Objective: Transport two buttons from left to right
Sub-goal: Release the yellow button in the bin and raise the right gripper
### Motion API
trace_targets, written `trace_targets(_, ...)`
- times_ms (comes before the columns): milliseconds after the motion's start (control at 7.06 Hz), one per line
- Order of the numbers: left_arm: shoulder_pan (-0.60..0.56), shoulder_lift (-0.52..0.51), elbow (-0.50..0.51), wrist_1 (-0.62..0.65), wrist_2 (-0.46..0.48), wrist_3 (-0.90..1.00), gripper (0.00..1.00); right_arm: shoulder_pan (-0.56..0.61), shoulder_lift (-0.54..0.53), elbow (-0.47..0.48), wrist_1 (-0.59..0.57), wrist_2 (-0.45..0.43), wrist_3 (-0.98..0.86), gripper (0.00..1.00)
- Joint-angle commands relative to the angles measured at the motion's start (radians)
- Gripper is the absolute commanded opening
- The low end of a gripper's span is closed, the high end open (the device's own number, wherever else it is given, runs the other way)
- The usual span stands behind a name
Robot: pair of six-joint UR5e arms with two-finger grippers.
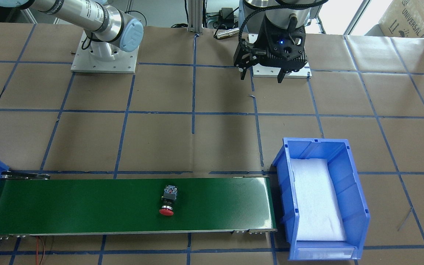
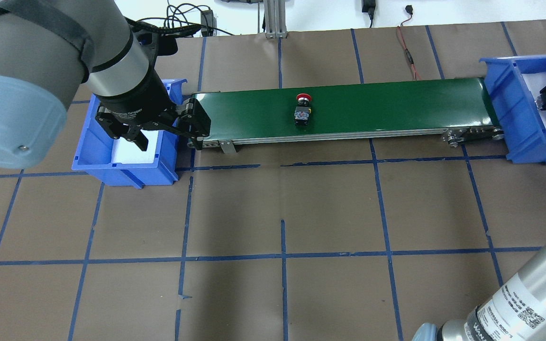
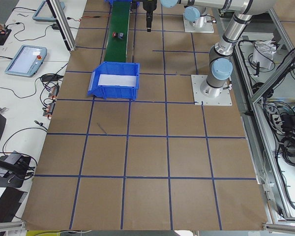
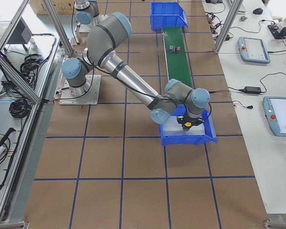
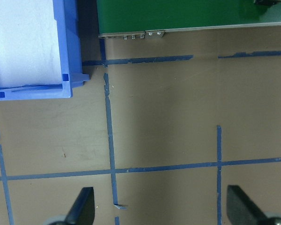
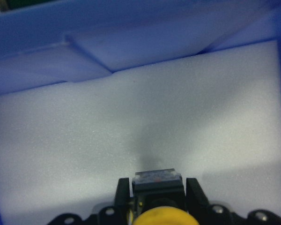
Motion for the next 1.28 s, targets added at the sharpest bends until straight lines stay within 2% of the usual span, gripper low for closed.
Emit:
trace_targets(0, 0.001, 0.008, -0.003, -0.001, 0.0, 0.003, 1.0, 0.0, 0.007, 0.001, -0.002, -0.001, -0.002, 0.43)
trace_targets(142, 0.001, 0.01, -0.003, -0.003, 0.0, 0.006, 1.0, -0.002, 0.002, 0.0, -0.004, -0.004, 0.021, 0.74)
trace_targets(283, 0.001, 0.008, 0.0, -0.001, 0.0, 0.006, 1.0, 0.0, -0.004, 0.001, 0.005, -0.003, 0.038, 0.99)
trace_targets(425, -0.001, 0.01, -0.003, -0.001, 0.0, 0.006, 1.0, -0.002, -0.023, -0.006, 0.007, -0.007, 0.068, 1.0)
trace_targets(850, -0.001, 0.006, 0.003, -0.001, -0.002, 0.006, 1.0, 0.036, -0.153, -0.023, 0.146, -0.043, 0.205, 1.0)
trace_targets(1133, 0.005, 0.0, 0.011, 0.0, -0.005, 0.006, 1.0, 0.085, -0.202, -0.019, 0.167, -0.037, 0.44, 1.0)
